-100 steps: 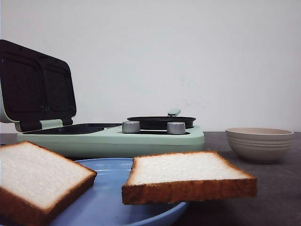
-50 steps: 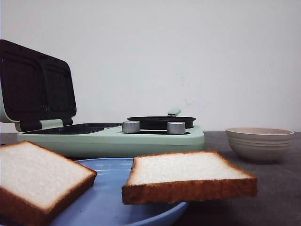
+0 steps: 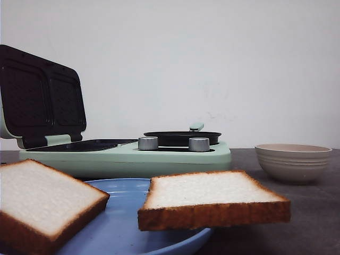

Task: Make breakfast with bread and shrimp
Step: 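Move the left gripper down to the bread slice nearest it and grasp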

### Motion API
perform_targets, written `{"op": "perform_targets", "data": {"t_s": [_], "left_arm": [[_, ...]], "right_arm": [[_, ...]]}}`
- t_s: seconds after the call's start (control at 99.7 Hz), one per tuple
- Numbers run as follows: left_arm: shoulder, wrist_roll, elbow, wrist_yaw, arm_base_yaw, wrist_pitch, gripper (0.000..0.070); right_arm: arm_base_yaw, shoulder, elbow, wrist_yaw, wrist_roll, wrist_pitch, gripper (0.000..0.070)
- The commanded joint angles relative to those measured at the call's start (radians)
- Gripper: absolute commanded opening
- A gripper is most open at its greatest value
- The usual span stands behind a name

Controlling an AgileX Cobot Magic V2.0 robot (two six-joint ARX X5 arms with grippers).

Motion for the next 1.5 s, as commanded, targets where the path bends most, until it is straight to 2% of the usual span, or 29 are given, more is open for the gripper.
{"op": "perform_targets", "data": {"t_s": [0.0, 0.161, 0.341, 0.712, 0.783, 0.893, 0.973, 1.094, 1.174, 1.485], "left_arm": [[0.032, -0.024, 0.039, 0.028, 0.000, -0.019, 0.0004], [0.107, -0.053, 0.110, 0.124, 0.000, -0.103, 0.0004], [0.157, -0.053, 0.125, 0.272, 0.000, -0.190, 0.0004], [0.183, -0.047, 0.125, 0.285, -0.001, -0.420, 0.0007], [0.183, -0.038, 0.125, 0.285, -0.001, -0.447, 0.0066], [0.183, -0.006, 0.125, 0.315, -0.001, -0.470, 0.0243], [0.183, -0.006, 0.125, 0.331, -0.002, -0.470, 0.0322], [0.185, -0.006, 0.124, 0.332, -0.002, -0.473, 0.0332], [0.196, -0.007, 0.119, 0.334, -0.003, -0.477, 0.0399], [0.284, -0.018, 0.113, 0.332, -0.035, -0.452, 0.0399]], "right_arm": [[0.001, 0.026, 0.042, -0.023, 0.010, -0.007, 0.0003], [0.001, 0.084, 0.116, -0.091, 0.009, -0.064, 0.0003], [0.001, 0.116, 0.152, -0.183, 0.005, -0.119, 0.0003], [0.001, 0.118, 0.151, -0.202, -0.014, -0.147, 0.0003], [0.001, 0.118, 0.152, -0.203, -0.014, -0.147, 0.0003], [0.001, 0.118, 0.152, -0.203, -0.014, -0.147, 0.0003], [0.001, 0.118, 0.151, -0.203, -0.014, -0.147, 0.0003], [0.001, 0.118, 0.152, -0.203, -0.018, -0.147, 0.0003], [0.001, 0.118, 0.152, -0.203, -0.020, -0.147, 0.0003], [0.001, 0.119, 0.151, -0.203, -0.021, -0.146, 0.0003]]}}
